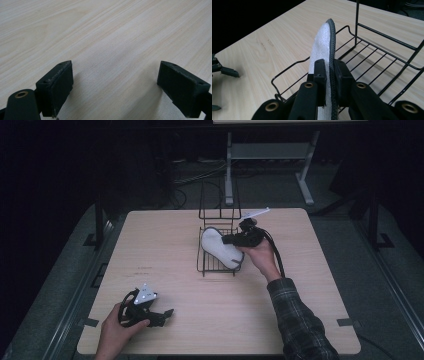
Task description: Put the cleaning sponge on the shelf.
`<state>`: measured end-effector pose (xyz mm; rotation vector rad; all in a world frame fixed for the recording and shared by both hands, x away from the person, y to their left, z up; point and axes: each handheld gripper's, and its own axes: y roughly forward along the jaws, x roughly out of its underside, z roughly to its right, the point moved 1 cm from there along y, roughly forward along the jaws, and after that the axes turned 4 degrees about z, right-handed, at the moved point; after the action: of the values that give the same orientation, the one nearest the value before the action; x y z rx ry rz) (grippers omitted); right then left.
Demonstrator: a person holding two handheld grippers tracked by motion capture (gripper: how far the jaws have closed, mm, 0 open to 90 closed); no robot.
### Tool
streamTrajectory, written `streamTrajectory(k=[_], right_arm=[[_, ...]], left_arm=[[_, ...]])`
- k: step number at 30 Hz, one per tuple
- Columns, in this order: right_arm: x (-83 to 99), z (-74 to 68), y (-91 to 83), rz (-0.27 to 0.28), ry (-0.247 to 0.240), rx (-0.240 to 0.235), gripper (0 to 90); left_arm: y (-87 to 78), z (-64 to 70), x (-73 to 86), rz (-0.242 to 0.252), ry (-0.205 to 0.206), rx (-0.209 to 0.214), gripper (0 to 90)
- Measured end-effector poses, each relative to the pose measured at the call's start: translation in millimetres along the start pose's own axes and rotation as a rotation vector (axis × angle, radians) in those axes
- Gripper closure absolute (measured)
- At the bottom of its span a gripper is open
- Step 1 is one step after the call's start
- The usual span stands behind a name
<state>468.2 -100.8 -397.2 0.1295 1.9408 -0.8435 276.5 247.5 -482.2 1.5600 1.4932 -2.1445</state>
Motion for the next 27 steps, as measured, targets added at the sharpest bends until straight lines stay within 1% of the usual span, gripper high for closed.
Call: streamTrajectory(k=[3,4,8,12,20,23,25,27], right_arm=[[0.6,1.6,1.7,0.004,0.004,0.002,80.9],[2.3,5.8,3.6,0.01,-0.005,0.013,79.9],[5.0,12.0,6.5,0.014,-0.001,0.026,78.1],[7.9,17.4,9.5,0.01,0.017,0.049,75.9],[12.0,25.4,13.7,-0.001,0.007,0.099,71.8],[13.8,28.0,15.6,-0.015,-0.011,0.129,68.3],[15.6,29.5,17.8,-0.03,-0.014,0.144,65.0],[16.2,30.4,18.1,-0.033,-0.01,0.154,61.4]], left_arm=[[-0.1,0.0,0.0,-0.001,0.0,0.0,12.4],[-0.1,0.0,0.0,-0.001,0.0,-0.001,12.5],[-0.1,0.0,-0.1,-0.002,0.0,0.0,12.4],[-0.1,0.0,0.0,-0.001,0.0,0.0,12.4],[-0.1,0.0,-0.1,-0.002,0.0,0.0,12.5],[-0.2,0.1,-0.1,-0.002,0.0,0.0,12.5],[-0.2,0.1,-0.1,-0.002,0.0,0.0,12.4],[-0.2,0.1,-0.1,-0.002,0.0,0.0,12.5]])
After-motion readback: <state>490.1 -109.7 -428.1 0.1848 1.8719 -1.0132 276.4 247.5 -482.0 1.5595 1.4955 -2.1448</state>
